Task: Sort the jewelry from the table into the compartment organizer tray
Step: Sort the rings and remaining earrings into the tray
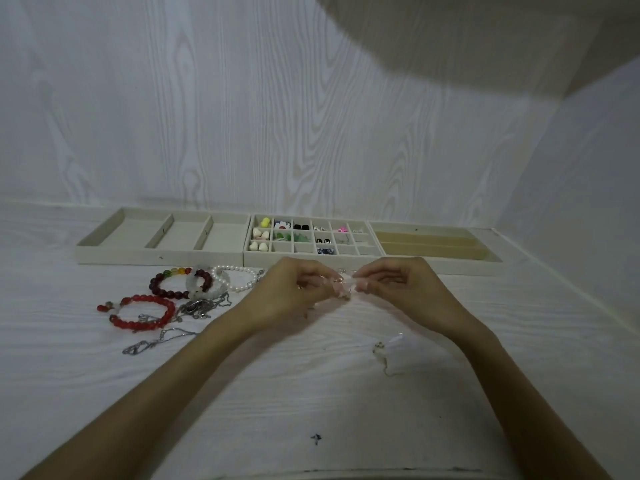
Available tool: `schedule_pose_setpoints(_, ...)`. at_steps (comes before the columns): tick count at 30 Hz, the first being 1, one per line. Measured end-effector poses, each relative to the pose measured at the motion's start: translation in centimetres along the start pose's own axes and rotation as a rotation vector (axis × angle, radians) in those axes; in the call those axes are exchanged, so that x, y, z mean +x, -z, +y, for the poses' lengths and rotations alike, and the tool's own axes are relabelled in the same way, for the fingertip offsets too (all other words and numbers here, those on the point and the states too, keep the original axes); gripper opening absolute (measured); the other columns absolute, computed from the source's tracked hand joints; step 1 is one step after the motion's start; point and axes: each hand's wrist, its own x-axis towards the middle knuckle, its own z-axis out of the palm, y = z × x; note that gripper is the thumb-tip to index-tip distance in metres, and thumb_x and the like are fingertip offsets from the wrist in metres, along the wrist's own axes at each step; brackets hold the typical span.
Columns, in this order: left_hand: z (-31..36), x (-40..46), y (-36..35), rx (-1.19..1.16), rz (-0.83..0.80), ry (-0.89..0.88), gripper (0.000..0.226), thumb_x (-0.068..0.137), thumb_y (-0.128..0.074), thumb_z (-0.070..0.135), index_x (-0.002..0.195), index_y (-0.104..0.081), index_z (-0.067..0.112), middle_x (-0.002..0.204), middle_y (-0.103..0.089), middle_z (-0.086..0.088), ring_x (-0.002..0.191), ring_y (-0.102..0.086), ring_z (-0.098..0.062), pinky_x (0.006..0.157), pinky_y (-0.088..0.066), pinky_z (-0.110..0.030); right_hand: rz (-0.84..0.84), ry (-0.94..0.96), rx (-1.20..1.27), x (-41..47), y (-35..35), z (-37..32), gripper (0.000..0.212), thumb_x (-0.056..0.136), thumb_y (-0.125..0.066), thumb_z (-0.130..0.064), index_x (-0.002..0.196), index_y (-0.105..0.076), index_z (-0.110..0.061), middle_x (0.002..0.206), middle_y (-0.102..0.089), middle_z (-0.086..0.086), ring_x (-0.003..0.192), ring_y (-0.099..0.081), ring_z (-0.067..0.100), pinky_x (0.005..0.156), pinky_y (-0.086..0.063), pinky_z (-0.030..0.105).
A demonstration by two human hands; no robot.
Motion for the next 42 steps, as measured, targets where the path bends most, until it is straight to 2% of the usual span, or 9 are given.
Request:
schedule_pose_setpoints(5,2.3,1.6,2.4,-0.059,0.014,-0.037,0.016,0.090,-0.061,0.022,0.095,-0.074,0.013,0.093,-0.073,0.010,0.085,-0.066,0.007,0.071,-0.044,-0.002,0.077,0.032,0.030,1.7,2.4,-2.2,0.011,0.084,-0.067,-0.012,0.095,-0.069,-0.011,0.084,-0.074,0.008,0.081,-0.071,0.019,0.081,-0.054,0.025)
schedule_pose_setpoints(15,5.1,8.2,3.9,-0.221,0.256,0.051,0.025,0.088,-0.063,0.034,0.107,-0.071,0.021,0.095,-0.070,0.017,0.076,-0.060,0.011,0.064,-0.043,-0.010,0.274,0.026,0.276,8.2,5.2,-5.4,0.016,0.084,-0.069,-0.013,0.099,-0.070,-0.009,0.092,-0.074,0.007,0.083,-0.072,0.015,0.080,-0.056,0.022)
schedule_pose_setpoints(19,4.8,11.7,2.1,-0.349,0.378,0.066,0.025,0.088,-0.066,0.026,0.109,-0.070,0.013,0.088,-0.068,0.011,0.065,-0.060,0.012,0.052,-0.042,0.001,0.338,-0.022,0.343,10.3,6.2,-4.0,0.014,0.085,-0.068,-0.015,0.098,-0.070,-0.011,0.092,-0.074,0.006,0.084,-0.072,0.011,0.079,-0.056,0.018)
schedule_pose_setpoints(21,4.2,14.0,1.0,-0.361,0.432,0.080,0.024,0.085,-0.069,0.027,0.106,-0.072,0.015,0.095,-0.070,0.008,0.080,-0.062,0.005,0.071,-0.048,-0.003,0.364,-0.058,0.308,11.0,6.6,-2.7,0.015,0.083,-0.070,-0.015,0.097,-0.070,-0.009,0.089,-0.074,0.007,0.083,-0.072,0.012,0.078,-0.056,0.019)
schedule_pose_setpoints(23,3.6,15.5,0.1,-0.299,0.474,0.079,0.016,0.081,-0.073,0.030,0.095,-0.075,0.023,0.102,-0.072,0.007,0.099,-0.064,-0.006,0.097,-0.048,-0.027,0.324,-0.113,0.168,11.2,6.7,-1.4,0.014,0.079,-0.074,-0.015,0.092,-0.072,-0.010,0.087,-0.074,0.007,0.082,-0.072,0.013,0.077,-0.057,0.020)
schedule_pose_setpoints(25,3.0,16.7,-0.9,-0.159,0.463,0.097,0.010,0.080,-0.073,0.034,0.089,-0.075,0.030,0.104,-0.072,0.009,0.103,-0.064,-0.010,0.099,-0.047,-0.037,0.241,-0.199,0.001,11.3,7.1,0.0,0.013,0.076,-0.078,-0.016,0.087,-0.073,-0.012,0.082,-0.074,0.007,0.081,-0.072,0.016,0.077,-0.057,0.022)
schedule_pose_setpoints(32,0.3,17.5,-2.8,0.391,0.289,0.185,0.012,0.081,-0.072,0.032,0.091,-0.076,0.028,0.098,-0.073,0.005,0.093,-0.066,-0.017,0.082,-0.052,-0.031,0.087,-0.318,-0.325,12.1,6.7,2.6,0.014,0.071,-0.081,-0.024,0.083,-0.077,-0.017,0.072,-0.071,-0.004,0.058,-0.062,-0.001,0.055,-0.047,0.008)
schedule_pose_setpoints(37,-0.5,17.4,-2.8,0.544,0.243,0.200,0.004,0.078,-0.075,0.031,0.081,-0.074,0.028,0.091,-0.072,0.005,0.088,-0.066,-0.017,0.069,-0.043,-0.026,0.085,-0.333,-0.443,12.2,5.2,4.5,0.012,0.065,-0.085,-0.032,0.068,-0.075,-0.025,0.067,-0.069,-0.012,0.072,-0.065,0.005,0.074,-0.055,0.026)
schedule_pose_setpoints(42,-0.4,17.4,-2.5,0.600,0.139,0.224,0.008,0.081,-0.073,0.032,0.088,-0.076,0.029,0.096,-0.072,0.006,0.090,-0.064,-0.017,0.070,-0.043,-0.026,0.094,-0.316,-0.499,12.7,4.0,5.2,0.013,0.066,-0.084,-0.034,0.066,-0.073,-0.028,0.066,-0.065,-0.017,0.070,-0.061,0.000,0.070,-0.051,0.022)
